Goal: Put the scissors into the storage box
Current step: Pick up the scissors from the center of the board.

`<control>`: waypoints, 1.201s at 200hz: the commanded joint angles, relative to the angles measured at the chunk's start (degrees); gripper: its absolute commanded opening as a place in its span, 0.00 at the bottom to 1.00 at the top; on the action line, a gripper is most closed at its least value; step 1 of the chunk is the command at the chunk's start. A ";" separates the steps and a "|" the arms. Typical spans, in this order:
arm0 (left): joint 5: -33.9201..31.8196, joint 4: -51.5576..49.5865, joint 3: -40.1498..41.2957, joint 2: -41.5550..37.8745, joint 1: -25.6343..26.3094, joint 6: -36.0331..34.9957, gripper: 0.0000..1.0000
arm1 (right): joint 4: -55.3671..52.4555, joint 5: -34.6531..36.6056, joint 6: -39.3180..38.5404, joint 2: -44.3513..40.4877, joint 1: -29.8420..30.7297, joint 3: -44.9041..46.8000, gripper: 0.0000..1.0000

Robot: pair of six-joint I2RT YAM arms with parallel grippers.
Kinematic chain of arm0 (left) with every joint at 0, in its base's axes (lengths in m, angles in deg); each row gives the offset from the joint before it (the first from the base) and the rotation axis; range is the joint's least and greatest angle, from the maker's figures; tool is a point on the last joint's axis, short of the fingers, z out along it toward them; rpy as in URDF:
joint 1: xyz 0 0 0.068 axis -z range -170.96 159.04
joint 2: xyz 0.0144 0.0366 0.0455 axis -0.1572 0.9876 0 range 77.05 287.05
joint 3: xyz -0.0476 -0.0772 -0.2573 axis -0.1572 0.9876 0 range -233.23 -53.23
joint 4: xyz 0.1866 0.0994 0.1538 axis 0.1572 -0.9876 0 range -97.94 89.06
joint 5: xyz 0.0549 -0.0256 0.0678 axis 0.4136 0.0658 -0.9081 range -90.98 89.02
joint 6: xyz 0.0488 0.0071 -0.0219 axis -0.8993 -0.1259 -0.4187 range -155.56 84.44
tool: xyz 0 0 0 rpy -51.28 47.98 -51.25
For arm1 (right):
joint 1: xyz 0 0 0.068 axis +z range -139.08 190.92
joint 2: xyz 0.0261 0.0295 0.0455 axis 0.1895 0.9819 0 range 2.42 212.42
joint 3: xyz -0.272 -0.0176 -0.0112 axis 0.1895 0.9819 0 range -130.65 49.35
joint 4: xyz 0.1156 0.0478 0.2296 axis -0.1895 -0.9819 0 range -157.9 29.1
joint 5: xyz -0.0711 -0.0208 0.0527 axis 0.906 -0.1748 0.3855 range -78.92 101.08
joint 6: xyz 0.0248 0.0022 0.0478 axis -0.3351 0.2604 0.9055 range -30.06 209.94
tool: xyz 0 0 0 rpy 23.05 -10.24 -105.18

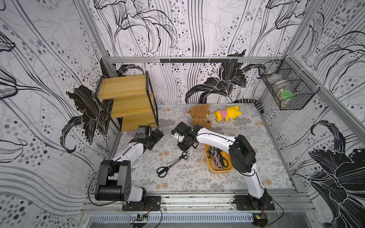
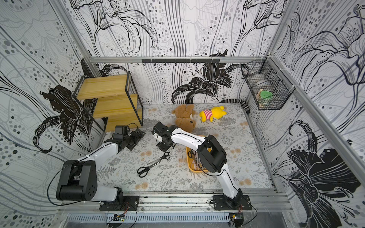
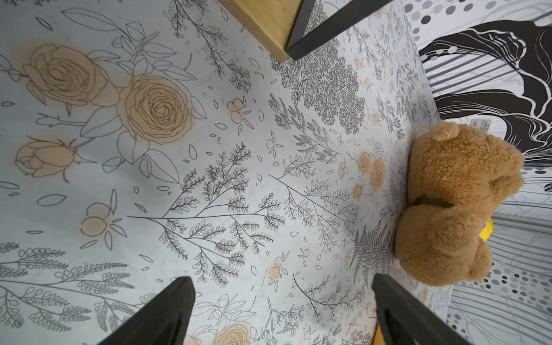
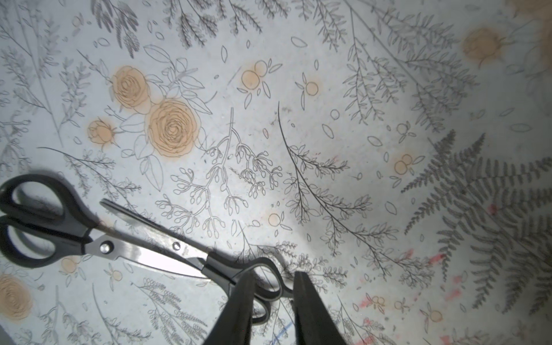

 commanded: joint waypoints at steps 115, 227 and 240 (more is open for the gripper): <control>0.36 -1.61 -0.63 -2.37 -0.32 -1.75 0.98 | -0.92 2.08 -4.53 1.39 -0.11 2.71 0.25; -0.38 -2.41 -1.12 -2.67 -0.38 -1.86 0.98 | 0.63 1.75 -4.36 2.96 -0.11 3.77 0.24; -0.51 -2.45 -1.03 -2.52 -0.37 -1.84 0.98 | 0.59 1.75 -4.31 3.17 -0.11 3.72 0.24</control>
